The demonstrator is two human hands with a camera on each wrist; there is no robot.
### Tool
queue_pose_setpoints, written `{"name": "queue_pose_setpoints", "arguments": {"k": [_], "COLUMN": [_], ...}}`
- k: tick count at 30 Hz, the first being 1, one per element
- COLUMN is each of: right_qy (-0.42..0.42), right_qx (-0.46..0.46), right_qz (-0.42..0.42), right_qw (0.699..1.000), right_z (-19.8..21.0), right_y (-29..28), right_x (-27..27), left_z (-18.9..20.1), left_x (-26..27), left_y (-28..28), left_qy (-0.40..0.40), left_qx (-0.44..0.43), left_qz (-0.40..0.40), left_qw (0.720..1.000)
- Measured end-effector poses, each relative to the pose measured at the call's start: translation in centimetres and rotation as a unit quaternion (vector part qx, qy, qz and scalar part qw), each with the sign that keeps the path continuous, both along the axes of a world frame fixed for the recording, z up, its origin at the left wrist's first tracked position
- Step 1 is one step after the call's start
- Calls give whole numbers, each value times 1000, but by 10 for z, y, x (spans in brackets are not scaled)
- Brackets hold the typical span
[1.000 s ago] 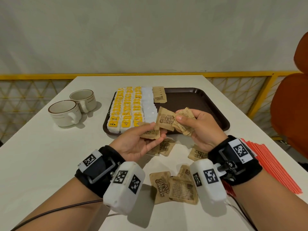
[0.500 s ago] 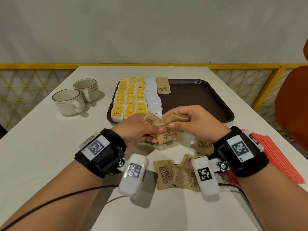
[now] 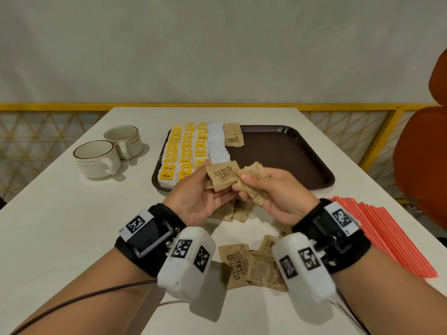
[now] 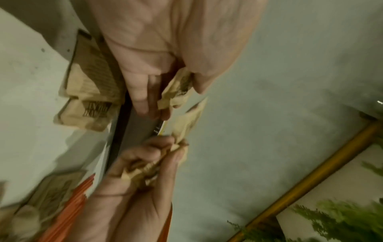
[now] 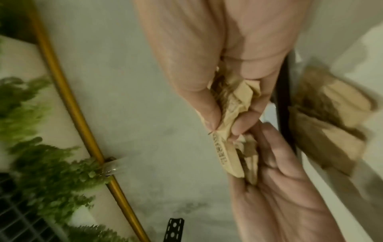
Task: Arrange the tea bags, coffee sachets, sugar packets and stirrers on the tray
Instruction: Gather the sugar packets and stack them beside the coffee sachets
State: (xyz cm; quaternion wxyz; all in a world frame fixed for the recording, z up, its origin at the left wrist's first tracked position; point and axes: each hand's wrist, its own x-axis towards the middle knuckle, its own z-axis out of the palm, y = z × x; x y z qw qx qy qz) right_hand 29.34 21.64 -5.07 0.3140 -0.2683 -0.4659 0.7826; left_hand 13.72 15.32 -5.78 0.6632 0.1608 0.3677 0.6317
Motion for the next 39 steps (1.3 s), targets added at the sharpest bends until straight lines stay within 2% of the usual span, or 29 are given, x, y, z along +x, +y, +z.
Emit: {"name": "queue_pose_setpoints", "arguments": {"k": [3,6,8,12,16,21,24,27,30,34,39], "right_qy": [-3,1,1,-20,-9,-63,-62,-43,-65,-59,-85], "right_qx": [3,-8,-14,-23,1,63,71,76,87,96,140], "right_qz": [-25,-28,-4,26,-22,-68,-70,-133,-184,-128,-26], "right_qw": [1000,1000,1000,999,1000,994,993,987,977,985,986], "right_z": [-7,-8,-5,1,2,-2,-4,-3,-2,-1,-6], "right_y": [-4,-5,-7,-4,-2,-1,-2,3,11,11,5], "right_x": [-7,-10,-9,-3,1,1,-1,0,4,5,2], "left_z": [-2,-4,-7,-5,-7,-11,-13,-11,-10,-10,-9], "left_x": [4,8,9,2,-4,6,8,2,-5,-10,-10], "left_y": [1,-1,0,1,-1,-6,-5,-4,-3,-2,-2], "left_qy": [-36,13,25,-15,34,141,151,153,152,138,139], "left_qx": [22,48,58,51,-1,43,54,48,45,40,41], "left_qz": [-12,-15,9,53,50,-23,-2,25,51,83,77], "left_qw": [999,999,998,997,998,989,987,987,986,986,986]}}
